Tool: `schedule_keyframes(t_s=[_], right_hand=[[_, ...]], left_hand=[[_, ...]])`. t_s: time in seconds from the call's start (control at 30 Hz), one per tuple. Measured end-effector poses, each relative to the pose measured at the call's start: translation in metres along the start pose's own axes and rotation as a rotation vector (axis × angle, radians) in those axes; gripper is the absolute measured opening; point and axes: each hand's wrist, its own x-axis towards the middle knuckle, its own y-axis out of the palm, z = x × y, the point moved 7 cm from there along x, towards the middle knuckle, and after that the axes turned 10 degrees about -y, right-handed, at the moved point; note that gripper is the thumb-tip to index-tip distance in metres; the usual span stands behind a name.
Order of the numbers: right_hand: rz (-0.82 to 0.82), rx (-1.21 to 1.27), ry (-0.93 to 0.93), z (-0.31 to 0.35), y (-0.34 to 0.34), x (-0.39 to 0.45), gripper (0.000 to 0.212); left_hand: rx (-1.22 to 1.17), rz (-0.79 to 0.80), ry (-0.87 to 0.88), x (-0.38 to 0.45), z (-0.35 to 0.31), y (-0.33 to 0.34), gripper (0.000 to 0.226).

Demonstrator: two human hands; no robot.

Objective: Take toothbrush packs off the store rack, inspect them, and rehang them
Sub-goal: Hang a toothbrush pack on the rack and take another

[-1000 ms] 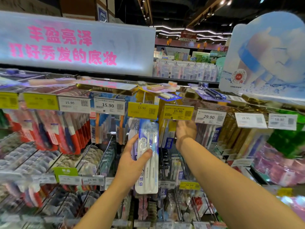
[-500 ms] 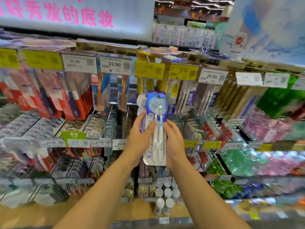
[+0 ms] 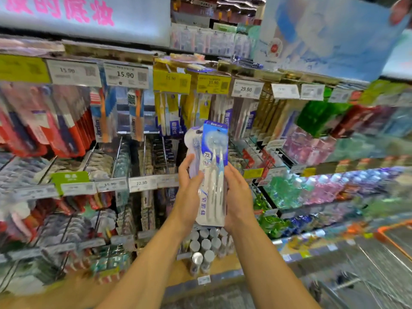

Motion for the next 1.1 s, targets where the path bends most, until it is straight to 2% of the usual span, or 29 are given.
schedule_keyframes(t_s=[0.1, 0.23, 0.4, 0.6, 0.9, 1.1], right_hand=[[0.019, 0.046, -0.036, 0.02, -0.012, -0.012, 0.029], [0.03, 0.087, -0.058, 0.054, -0.035, -0.031, 0.037], [-0.061, 0.134, -0.075, 0.086, -0.081, -0.059, 0.03], [-0.031, 0.201, -0.077, 0.11, -0.126, -0.102, 0.031], [-0.024, 0.366, -0.015, 0.11, -0.156, -0.148, 0.032], [0.033, 0.425, 0.017, 0.108, -0.14, -0.169, 0.031]], left_hand=[[0.025, 0.022, 0.039, -0.014, 0.0, 0.022, 0.032], [0.008, 0.093, 0.073, -0.036, -0.002, 0.061, 0.037], [-0.013, 0.142, 0.064, -0.067, 0.005, 0.108, 0.037], [-0.054, 0.185, 0.027, -0.106, 0.03, 0.15, 0.037], [-0.053, 0.153, 0.013, -0.161, 0.046, 0.169, 0.037], [-0.052, 0.104, 0.027, -0.184, 0.042, 0.156, 0.039]])
